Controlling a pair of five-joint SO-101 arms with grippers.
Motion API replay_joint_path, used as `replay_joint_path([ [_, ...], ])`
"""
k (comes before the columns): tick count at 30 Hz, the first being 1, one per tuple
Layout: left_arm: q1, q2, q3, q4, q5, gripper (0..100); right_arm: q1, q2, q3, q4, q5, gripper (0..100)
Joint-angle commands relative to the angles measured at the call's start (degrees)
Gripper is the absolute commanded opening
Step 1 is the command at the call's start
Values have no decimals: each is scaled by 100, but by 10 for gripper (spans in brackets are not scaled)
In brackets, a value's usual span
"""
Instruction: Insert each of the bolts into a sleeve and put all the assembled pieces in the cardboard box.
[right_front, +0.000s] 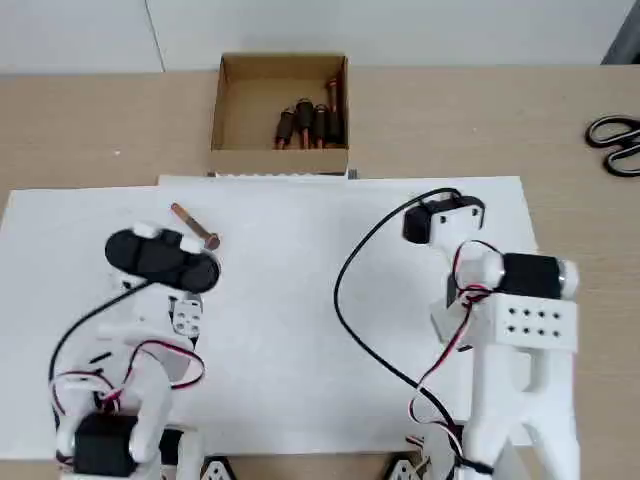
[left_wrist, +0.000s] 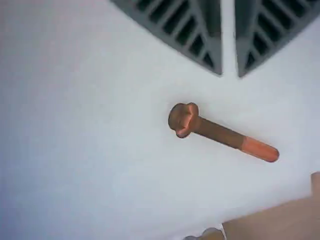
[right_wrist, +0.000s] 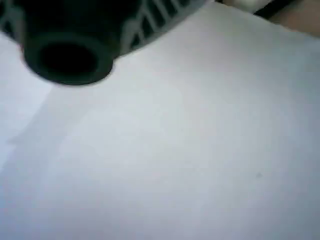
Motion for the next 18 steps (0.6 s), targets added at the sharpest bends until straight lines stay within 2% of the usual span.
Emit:
replay_joint_path([
  [1,18,1336,-1218,229,211,8,356,-365,0,13,-70,3],
  [6,18,2901,-2404,545,774,8,778,-505,0,13,-70,3],
  [15,18,4844,-4013,527,1969,11,1824,-690,0,13,-70,3],
  [18,-158,5556,-4497,563,2611,11,2035,-848,0,13,-70,3],
])
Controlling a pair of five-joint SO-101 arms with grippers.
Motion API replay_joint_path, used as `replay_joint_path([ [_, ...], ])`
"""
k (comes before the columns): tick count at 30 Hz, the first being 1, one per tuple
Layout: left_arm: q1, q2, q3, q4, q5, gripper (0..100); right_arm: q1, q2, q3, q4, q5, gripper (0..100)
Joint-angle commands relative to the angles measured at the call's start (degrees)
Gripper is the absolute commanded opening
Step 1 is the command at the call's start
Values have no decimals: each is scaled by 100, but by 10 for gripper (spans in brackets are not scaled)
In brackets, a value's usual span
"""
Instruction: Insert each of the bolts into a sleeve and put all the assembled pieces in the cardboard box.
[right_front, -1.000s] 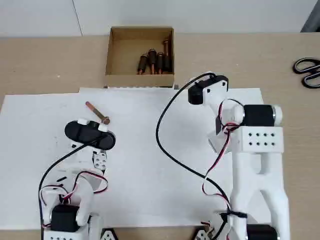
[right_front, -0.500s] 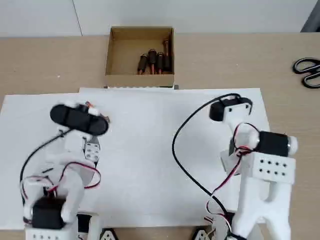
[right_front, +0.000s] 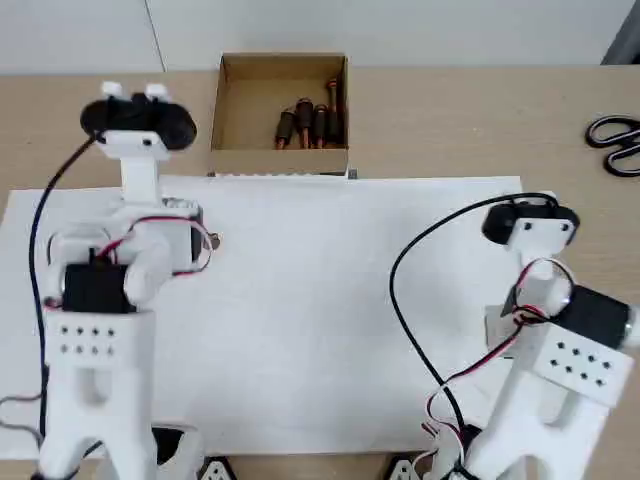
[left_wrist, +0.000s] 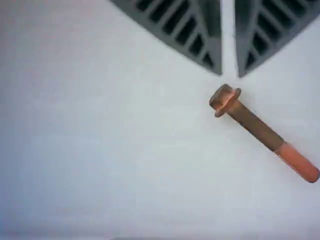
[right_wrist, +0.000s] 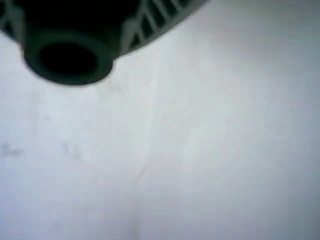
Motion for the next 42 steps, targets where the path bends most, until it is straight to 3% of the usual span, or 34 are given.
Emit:
replay_joint_path([
  [1,-229,800,-673,9,809,11,251,-268,-18,-4,-62,3],
  [6,-651,2233,-1138,-79,2541,7,268,-444,-9,-4,-62,3],
  [13,-721,3578,-2237,413,3112,6,251,-470,0,-31,-290,3],
  [30,-440,5697,-3916,1116,3367,13,242,-470,9,-40,-545,4],
  [37,-457,6031,-4127,1152,3525,148,242,-470,9,-40,-545,4],
  [42,-457,6084,-4110,1152,3534,152,242,-470,9,-40,-545,4],
])
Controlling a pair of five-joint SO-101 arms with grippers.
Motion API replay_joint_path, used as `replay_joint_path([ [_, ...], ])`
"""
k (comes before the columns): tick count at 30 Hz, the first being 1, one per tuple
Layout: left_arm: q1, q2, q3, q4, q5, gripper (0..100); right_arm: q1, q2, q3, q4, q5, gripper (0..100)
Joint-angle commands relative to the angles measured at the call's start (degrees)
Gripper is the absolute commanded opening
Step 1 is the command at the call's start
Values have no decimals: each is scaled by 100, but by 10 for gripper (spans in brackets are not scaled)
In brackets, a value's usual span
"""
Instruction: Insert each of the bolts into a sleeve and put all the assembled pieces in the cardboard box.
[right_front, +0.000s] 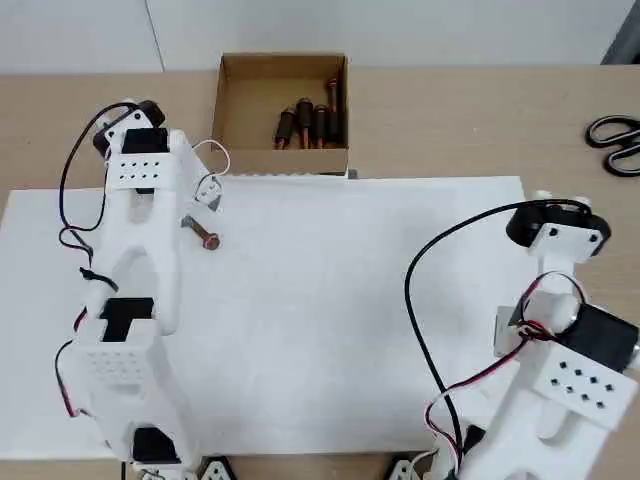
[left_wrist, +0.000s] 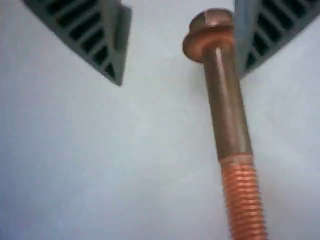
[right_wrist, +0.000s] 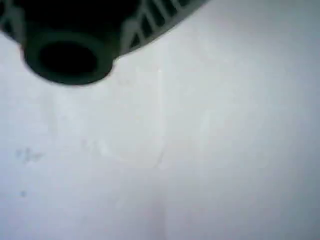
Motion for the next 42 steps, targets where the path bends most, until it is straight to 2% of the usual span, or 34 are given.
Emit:
replay_joint_path([
  [1,26,-18,-215,44,35,152,31,-92,-26,-48,-44,4],
  [26,-211,932,-242,0,149,149,31,-92,-26,-48,-44,4],
  [32,-220,1222,-242,0,149,2,31,-92,-26,-48,-44,4],
  [39,-185,1204,-426,88,149,5,31,-92,-26,-48,-44,4],
  [42,-185,1213,-1095,668,149,5,31,-84,-26,-48,-44,4],
])
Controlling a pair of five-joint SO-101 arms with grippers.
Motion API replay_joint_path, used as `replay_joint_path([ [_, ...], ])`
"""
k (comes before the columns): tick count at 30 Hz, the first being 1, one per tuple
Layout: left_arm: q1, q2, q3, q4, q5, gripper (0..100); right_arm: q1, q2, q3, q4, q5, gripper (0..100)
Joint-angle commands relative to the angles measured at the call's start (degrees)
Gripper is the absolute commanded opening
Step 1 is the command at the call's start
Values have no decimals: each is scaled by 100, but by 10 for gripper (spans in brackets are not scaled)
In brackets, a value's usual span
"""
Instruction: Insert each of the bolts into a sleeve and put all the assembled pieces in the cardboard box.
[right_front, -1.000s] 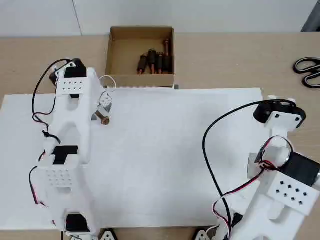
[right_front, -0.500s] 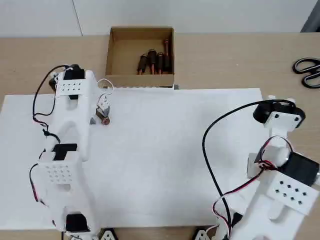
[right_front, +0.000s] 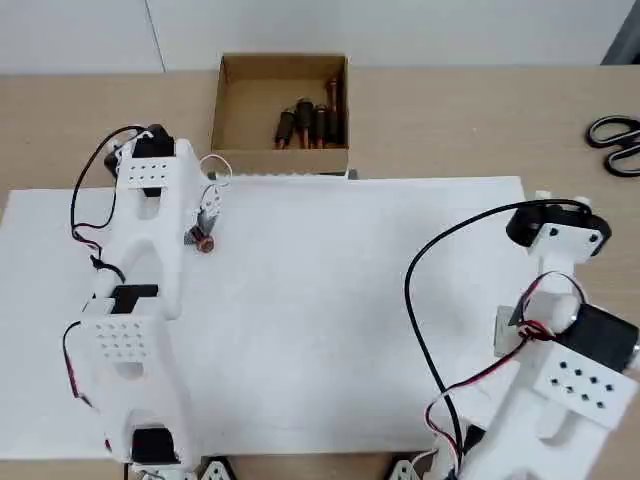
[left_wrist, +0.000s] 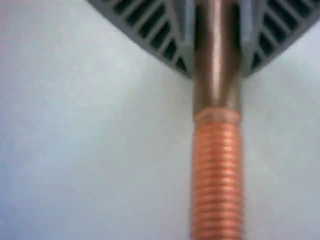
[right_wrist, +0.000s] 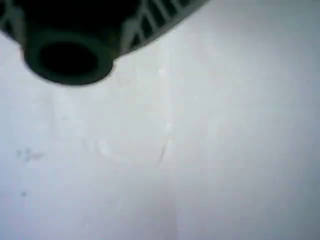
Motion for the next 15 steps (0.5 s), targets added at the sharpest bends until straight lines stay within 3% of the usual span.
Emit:
replay_joint_path([
  [1,-70,18,-769,642,35,5,31,-84,-26,-48,-44,4],
  [7,-114,-9,-1798,1213,1407,5,31,-66,-26,-48,-44,4],
  [12,-97,0,-1833,1204,3367,5,31,-57,-26,-48,-44,4],
  [15,-44,0,-1763,1204,3798,5,31,-57,-26,-48,-44,4],
])
